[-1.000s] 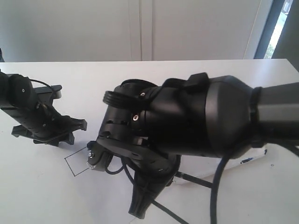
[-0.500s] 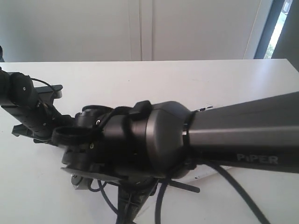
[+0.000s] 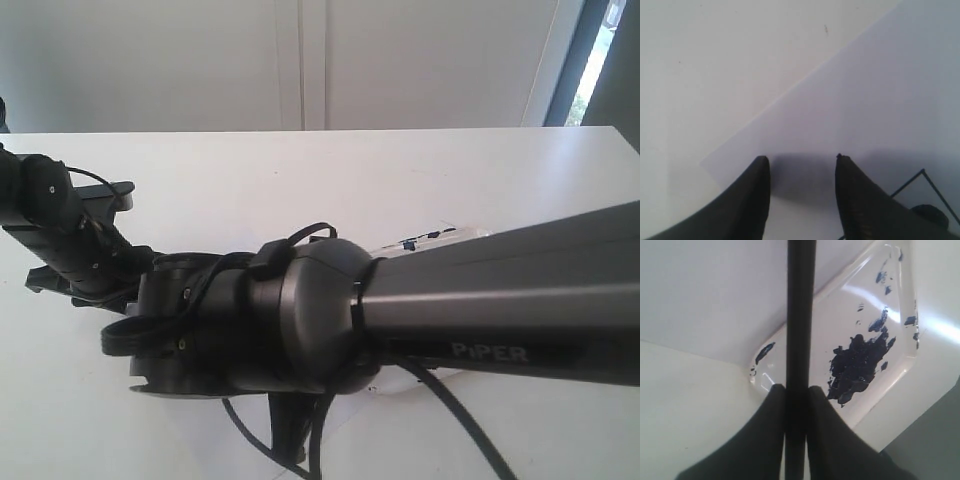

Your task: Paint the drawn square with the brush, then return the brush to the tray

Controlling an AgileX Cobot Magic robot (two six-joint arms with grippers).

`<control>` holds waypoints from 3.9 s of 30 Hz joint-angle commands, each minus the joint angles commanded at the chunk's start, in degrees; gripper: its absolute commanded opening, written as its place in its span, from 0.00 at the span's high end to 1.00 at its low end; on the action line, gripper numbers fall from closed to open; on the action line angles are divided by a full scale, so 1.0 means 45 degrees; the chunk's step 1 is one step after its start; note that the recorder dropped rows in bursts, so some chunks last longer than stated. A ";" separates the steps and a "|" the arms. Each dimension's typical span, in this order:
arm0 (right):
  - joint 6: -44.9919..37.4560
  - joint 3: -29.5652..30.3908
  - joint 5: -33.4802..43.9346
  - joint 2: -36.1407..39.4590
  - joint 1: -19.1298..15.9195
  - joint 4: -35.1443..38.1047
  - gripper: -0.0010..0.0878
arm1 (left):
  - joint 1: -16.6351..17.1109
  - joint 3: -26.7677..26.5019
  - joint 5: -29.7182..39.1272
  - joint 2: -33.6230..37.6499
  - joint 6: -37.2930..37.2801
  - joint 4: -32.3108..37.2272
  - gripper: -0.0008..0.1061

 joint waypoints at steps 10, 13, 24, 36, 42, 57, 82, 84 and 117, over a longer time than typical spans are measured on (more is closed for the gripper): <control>0.0000 0.0000 0.0000 0.0129 -0.0157 0.0122 0.99 | 0.0000 0.0000 0.0100 0.0000 0.0000 0.0032 0.54; -0.0052 0.0000 0.0000 0.0129 -0.0044 0.0511 0.99 | 0.0000 0.0000 0.0100 0.0000 0.0000 0.0032 0.54; -0.0084 0.0000 0.0000 0.0149 0.0675 0.0798 0.99 | 0.0000 0.0000 0.0100 0.0000 0.0000 0.0032 0.54; -0.0111 0.0000 0.0000 0.0180 -0.0072 -0.0148 0.99 | 0.0000 0.0000 0.0241 0.0000 0.0000 0.0032 0.54; -0.0135 0.0000 0.0000 0.0180 -0.0544 -0.0440 0.99 | 0.0000 0.0000 0.0268 0.0000 0.0000 0.0032 0.54; -0.0426 0.0000 0.0000 0.0180 0.0632 0.0765 0.99 | 0.0000 -0.0081 0.0318 0.0000 0.0000 0.0032 0.54; -0.0659 0.0000 0.0000 0.0180 -0.0364 0.0585 0.99 | 0.0000 -0.0081 0.0622 0.0000 0.0000 0.0078 0.54; -0.0684 0.0024 0.0000 0.0180 -0.0237 0.0763 0.99 | 0.0000 -0.0081 0.0575 0.0000 0.0000 0.0090 0.54; -0.1239 0.0024 0.0000 0.0180 -0.0025 0.1026 0.99 | 0.0000 -0.0081 0.1036 0.0000 0.0042 0.0360 0.54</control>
